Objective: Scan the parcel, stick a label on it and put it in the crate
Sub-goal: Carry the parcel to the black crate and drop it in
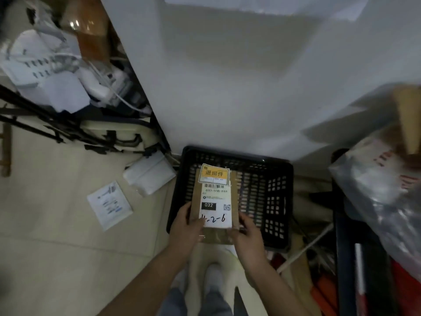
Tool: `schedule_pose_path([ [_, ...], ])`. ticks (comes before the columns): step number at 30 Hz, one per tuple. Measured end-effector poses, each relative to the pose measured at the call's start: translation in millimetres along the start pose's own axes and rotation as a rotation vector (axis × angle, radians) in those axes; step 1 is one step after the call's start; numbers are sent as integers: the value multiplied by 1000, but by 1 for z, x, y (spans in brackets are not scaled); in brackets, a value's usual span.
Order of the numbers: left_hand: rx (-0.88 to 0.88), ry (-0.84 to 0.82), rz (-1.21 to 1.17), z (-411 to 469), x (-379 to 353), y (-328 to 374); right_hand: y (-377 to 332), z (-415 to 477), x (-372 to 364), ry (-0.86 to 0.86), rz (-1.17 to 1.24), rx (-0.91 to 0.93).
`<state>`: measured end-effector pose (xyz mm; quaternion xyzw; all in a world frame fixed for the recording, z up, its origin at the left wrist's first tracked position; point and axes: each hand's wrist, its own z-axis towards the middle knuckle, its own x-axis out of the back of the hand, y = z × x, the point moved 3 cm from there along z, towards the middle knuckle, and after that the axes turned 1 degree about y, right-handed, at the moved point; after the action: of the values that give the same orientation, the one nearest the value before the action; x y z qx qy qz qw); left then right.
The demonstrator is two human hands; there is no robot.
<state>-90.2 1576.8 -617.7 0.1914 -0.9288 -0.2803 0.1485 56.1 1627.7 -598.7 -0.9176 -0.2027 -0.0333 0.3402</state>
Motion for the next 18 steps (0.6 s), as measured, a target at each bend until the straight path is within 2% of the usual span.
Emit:
schedule_pose_path([
  [5,-52,25,138,55,4,-51,51,51,-33,23,-35,2],
  [10,60,3,154,124,1,-122,86,92,-47,-35,-26,-73],
  [18,78,-13,111,157,-12,-104,106,150,-59,-140,-51,-38],
])
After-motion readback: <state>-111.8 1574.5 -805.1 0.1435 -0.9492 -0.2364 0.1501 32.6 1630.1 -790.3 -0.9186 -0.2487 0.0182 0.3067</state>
